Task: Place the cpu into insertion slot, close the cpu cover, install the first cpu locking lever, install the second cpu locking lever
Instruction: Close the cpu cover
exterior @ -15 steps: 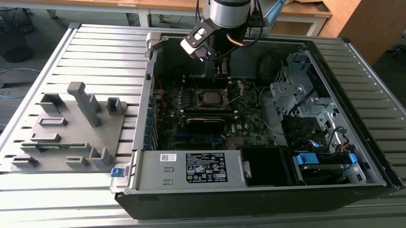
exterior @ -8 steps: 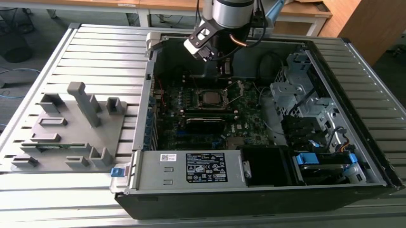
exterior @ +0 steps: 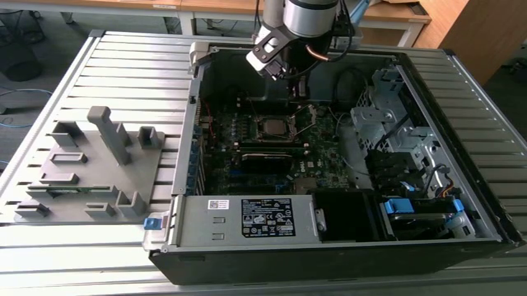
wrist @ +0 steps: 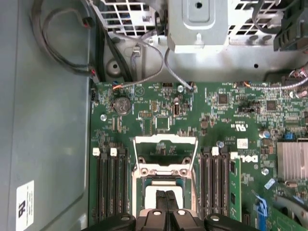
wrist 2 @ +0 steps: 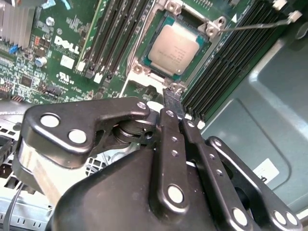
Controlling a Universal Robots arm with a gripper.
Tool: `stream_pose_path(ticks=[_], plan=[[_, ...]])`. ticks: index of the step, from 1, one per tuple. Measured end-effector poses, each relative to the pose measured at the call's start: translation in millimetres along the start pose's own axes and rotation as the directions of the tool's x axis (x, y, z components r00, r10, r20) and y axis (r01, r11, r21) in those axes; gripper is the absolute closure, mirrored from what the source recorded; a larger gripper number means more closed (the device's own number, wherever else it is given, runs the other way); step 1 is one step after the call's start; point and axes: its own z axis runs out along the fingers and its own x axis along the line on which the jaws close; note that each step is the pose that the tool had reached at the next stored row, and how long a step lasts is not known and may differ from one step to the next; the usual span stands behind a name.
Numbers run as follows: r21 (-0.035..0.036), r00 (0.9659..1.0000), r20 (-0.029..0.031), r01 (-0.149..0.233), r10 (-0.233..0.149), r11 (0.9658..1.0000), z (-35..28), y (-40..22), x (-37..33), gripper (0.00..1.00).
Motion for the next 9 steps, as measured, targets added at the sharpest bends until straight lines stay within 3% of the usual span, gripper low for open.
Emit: stream_pose_path(ticks=[9], plan=[[0.0001, 1.0000, -0.0011, 0.000, 0.000, 1.0000, 0.8, 5.1, 0.1, 0.89]])
